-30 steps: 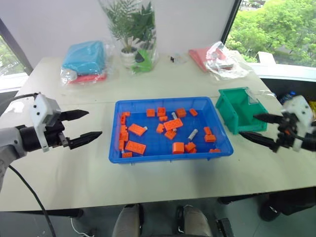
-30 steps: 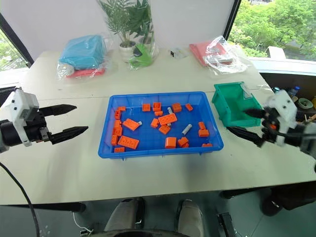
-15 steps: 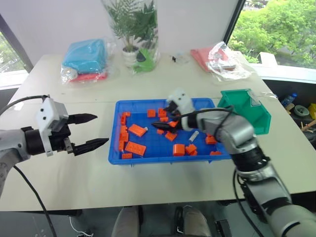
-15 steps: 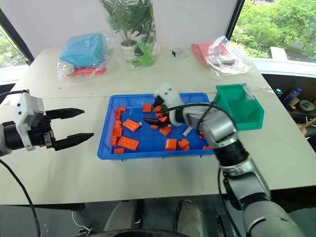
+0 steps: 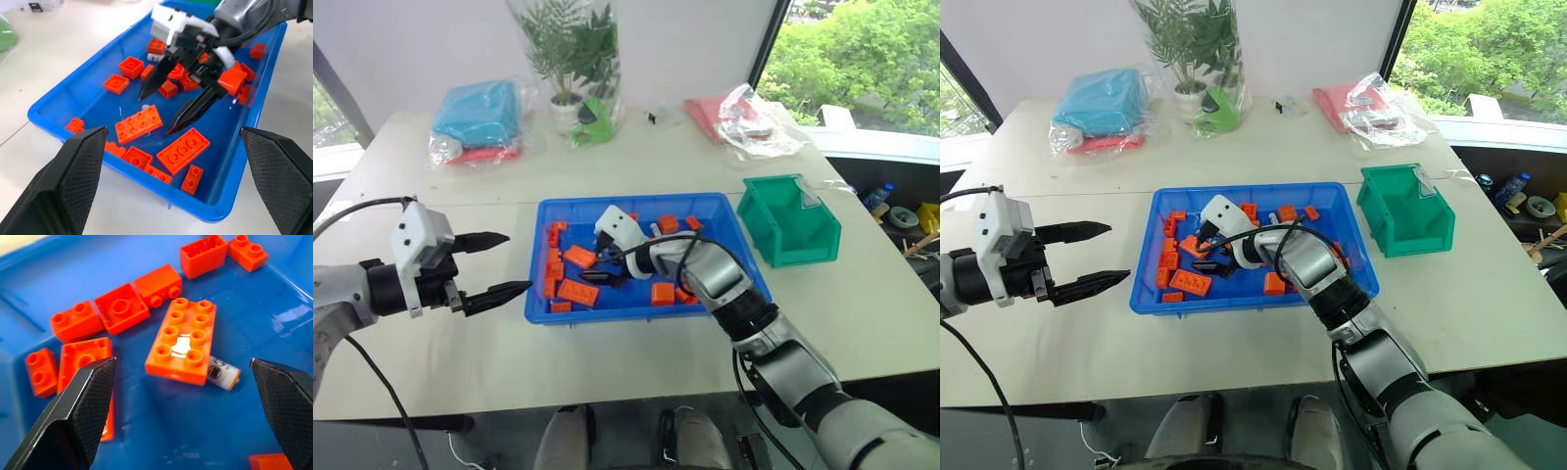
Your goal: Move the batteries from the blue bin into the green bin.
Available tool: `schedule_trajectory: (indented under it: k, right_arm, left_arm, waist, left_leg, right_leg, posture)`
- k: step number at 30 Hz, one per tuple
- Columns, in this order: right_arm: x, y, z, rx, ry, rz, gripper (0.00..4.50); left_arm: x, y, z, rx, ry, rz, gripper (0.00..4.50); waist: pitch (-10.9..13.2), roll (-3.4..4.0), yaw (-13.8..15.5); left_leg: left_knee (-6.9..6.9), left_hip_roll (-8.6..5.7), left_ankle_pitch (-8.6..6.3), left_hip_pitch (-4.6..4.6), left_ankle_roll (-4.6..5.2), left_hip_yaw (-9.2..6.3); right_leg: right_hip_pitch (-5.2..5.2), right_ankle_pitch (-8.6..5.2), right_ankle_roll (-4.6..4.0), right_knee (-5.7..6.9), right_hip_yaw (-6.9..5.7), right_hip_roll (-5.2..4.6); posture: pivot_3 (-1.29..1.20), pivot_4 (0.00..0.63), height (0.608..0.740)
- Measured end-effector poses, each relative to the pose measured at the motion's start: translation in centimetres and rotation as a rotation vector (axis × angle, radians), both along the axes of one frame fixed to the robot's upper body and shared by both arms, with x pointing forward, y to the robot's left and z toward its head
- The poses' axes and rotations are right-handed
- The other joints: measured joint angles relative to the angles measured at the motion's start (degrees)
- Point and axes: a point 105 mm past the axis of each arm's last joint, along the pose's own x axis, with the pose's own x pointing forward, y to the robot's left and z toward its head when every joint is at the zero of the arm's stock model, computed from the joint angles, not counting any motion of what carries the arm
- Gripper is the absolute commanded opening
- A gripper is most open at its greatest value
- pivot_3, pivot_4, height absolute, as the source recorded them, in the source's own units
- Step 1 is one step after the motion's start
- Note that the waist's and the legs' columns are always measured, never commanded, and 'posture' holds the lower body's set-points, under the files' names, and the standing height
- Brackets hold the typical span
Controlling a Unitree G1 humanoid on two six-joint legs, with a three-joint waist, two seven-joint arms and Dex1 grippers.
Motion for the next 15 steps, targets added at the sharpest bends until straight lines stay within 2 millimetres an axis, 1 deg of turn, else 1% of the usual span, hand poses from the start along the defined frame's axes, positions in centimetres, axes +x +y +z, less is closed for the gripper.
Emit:
schedule_trajectory:
  k: [5,6,7,11,15]
  right_arm:
    - [0.28,0.53,-0.72,-0.004,0.0,-0.003,4.46]
    - [0.27,0.67,-0.74,-0.002,-0.003,0.0,3.95]
    - [0.28,0.79,-0.71,0.002,-0.006,0.001,3.64]
    - [0.41,0.93,-0.35,0.021,-0.015,-0.003,1.64]
    - [0.52,0.81,-0.12,0.032,-0.016,-0.005,1.64]
  left_arm:
    - [-0.03,-0.01,-0.04,-0.006,0.002,0.005,4.5]
    - [-0.02,0.0,-0.03,-0.006,0.002,0.006,4.5]
    - [-0.01,0.01,-0.02,-0.007,0.001,0.007,4.5]
    - [0.03,0.08,-0.01,-0.008,0.001,0.012,4.5]
    - [0.04,0.16,-0.09,-0.009,0.003,0.015,4.5]
  waist:
    - [0.0,0.0,0.06]
    - [0.0,0.0,0.05]
    - [0.0,0.0,0.05]
    - [0.0,0.0,0.06]
    - [0.0,0.0,0.05]
  left_leg:
    - [0.02,0.05,-0.01,0.01,-0.03,0.01]
    - [0.02,0.05,-0.01,0.01,-0.03,0.01]
    - [0.02,0.06,-0.01,0.01,-0.03,0.02]
    - [0.02,0.07,-0.01,0.01,-0.03,0.03]
    - [0.02,0.09,0.0,0.01,-0.04,0.05]
  right_leg:
    - [0.01,-0.07,-0.11,0.0,0.0,0.01]
    - [0.0,-0.08,-0.14,0.0,0.0,0.02]
    - [0.0,-0.08,-0.14,0.0,0.0,0.02]
    - [0.0,-0.08,-0.13,0.0,0.0,0.02]
    - [0.0,-0.09,-0.14,0.0,0.0,0.03]
  posture:
    - [0.0,0.15,0.672]
    - [0.0,0.15,0.672]
    - [0.0,0.15,0.672]
    - [0.0,0.15,0.672]
    - [0.0,0.15,0.672]
